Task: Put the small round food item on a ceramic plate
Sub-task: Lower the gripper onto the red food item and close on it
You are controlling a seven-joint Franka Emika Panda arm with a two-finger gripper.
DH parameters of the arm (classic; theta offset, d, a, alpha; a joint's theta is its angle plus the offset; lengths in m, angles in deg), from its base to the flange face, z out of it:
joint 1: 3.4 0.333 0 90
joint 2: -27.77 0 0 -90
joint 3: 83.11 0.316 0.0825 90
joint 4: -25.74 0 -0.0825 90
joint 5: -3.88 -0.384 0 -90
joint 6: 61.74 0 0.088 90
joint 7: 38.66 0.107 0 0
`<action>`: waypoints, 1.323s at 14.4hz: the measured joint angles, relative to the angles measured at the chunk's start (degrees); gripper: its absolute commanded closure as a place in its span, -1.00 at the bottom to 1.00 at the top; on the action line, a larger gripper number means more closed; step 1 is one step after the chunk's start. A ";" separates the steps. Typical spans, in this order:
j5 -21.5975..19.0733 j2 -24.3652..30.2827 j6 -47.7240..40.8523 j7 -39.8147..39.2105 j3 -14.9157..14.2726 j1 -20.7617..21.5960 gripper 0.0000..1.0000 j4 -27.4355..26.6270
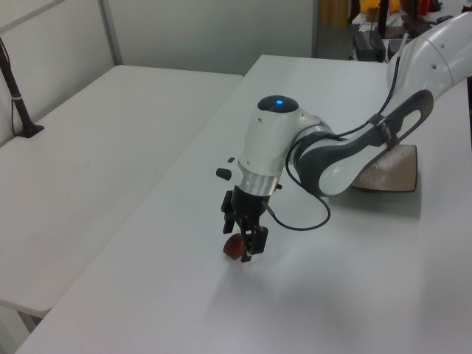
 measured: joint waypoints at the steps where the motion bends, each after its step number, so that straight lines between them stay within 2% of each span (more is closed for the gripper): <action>1: 0.50 -0.29 0.05 0.01 0.00 0.06 0.63 0.04; 3: 1.49 -0.92 0.26 0.04 -0.01 0.04 0.70 0.21; 8: 1.51 -0.87 0.29 0.04 -0.01 -0.17 0.68 0.69; 12: 1.51 2.35 0.29 0.04 -0.01 -1.56 0.65 -0.24; 16: 0.96 9.72 0.29 0.04 0.00 -2.73 0.61 -6.67; 19: -1.31 16.42 -0.60 0.10 0.00 -3.66 0.60 -13.63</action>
